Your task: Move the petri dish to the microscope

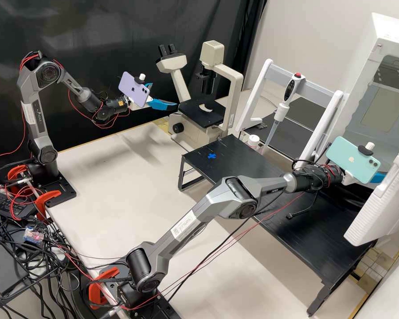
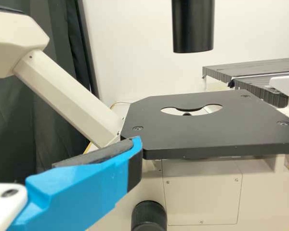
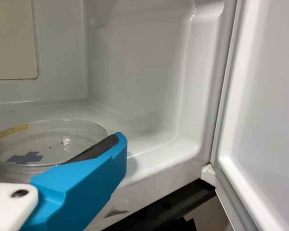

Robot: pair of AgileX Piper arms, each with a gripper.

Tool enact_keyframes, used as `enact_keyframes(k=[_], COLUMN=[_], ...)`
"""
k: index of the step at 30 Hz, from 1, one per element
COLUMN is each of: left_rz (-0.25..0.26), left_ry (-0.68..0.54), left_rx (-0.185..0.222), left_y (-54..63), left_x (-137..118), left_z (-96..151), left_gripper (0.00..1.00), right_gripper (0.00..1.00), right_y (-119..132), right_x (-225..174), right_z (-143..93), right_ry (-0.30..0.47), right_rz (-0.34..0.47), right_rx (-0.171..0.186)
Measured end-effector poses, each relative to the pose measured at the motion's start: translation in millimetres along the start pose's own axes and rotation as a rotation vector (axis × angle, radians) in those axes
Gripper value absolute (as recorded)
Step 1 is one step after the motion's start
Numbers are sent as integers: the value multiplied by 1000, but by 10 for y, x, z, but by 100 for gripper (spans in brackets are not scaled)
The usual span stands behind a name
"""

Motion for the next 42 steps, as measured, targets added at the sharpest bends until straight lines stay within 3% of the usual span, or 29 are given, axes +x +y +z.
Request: enact_keyframes(k=[3, 18, 21, 29, 37, 42], left_rz=[0, 0, 0, 0, 0, 0], left_ry=[0, 0, 0, 0, 0, 0], left_rx=[0, 0, 0, 0, 0, 0], left_y=[0, 0, 0, 0, 0, 0], left_x=[0, 0, 0, 0, 0, 0], left_z=[0, 0, 0, 0, 0, 0], left_gripper=[100, 100, 100, 100, 100, 100], right_gripper=[0, 0, 0, 0, 0, 0], right_y=[9, 226, 281, 455, 415, 360], right_x=[-19, -360, -472, -957, -1622, -2028], right_z=[-3, 16, 50, 126, 149, 17], right_ry=[-3, -50, -71, -108, -109, -48], right_rz=[-4, -27, -32, -61, -143, -187], right_rx=[-14, -7, -19, 22, 29, 18])
